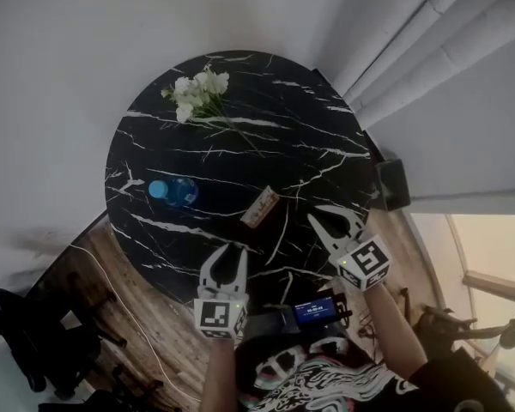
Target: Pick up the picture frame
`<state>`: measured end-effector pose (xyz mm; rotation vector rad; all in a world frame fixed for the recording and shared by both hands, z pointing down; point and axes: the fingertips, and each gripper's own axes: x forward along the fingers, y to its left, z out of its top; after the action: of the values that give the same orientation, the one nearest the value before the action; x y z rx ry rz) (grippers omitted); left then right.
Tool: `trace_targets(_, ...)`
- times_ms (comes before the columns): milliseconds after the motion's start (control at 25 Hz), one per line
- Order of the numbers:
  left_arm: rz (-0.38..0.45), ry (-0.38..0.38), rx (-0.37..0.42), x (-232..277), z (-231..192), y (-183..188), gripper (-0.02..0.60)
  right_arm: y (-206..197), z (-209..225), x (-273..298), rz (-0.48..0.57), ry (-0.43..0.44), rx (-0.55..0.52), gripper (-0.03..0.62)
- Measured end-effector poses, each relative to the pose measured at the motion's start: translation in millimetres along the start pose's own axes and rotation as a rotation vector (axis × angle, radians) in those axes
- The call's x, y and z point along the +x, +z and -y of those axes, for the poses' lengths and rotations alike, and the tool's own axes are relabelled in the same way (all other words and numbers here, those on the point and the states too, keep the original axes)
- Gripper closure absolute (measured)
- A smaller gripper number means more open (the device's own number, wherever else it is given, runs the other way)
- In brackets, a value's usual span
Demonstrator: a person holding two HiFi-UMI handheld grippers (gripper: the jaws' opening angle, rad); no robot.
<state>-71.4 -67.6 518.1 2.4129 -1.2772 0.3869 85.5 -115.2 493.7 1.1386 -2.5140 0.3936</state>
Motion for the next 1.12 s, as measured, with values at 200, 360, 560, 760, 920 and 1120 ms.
trace_targets(200,-0.047,0.003,0.010,20.5,1.8,-16.9,0.474,-3.4,14.7,22.7,0.007,0.061,-0.019,0.574)
trace_targets(360,-0.077,0.009,0.015,34.7,-1.6,-26.2,0.465,-8.2,21.4,39.8,0.002,0.099,-0.017,0.574)
trace_targets(560,-0.111,-0.007,0.020,50.5,-2.2,-35.5,0.449,-14.7,19.0,55.6,-0.015,0.195,-0.084,0.574)
trace_targets(760,-0.133,-0.003,0.038,61.4,-4.4,-44.7,0.425,-25.3,17.8,69.0,-0.079,0.280,-0.217,0.574)
trace_targets(920,-0.167,-0.002,0.105,69.9,-3.8,-49.1,0.397,-35.0,9.0,76.6,-0.162,0.358,-0.325,0.574)
trace_targets(1120,-0.164,0.001,0.129,81.0,-5.8,-45.0,0.337,-46.3,-2.4,86.7,-0.236,0.455,-0.394,0.495)
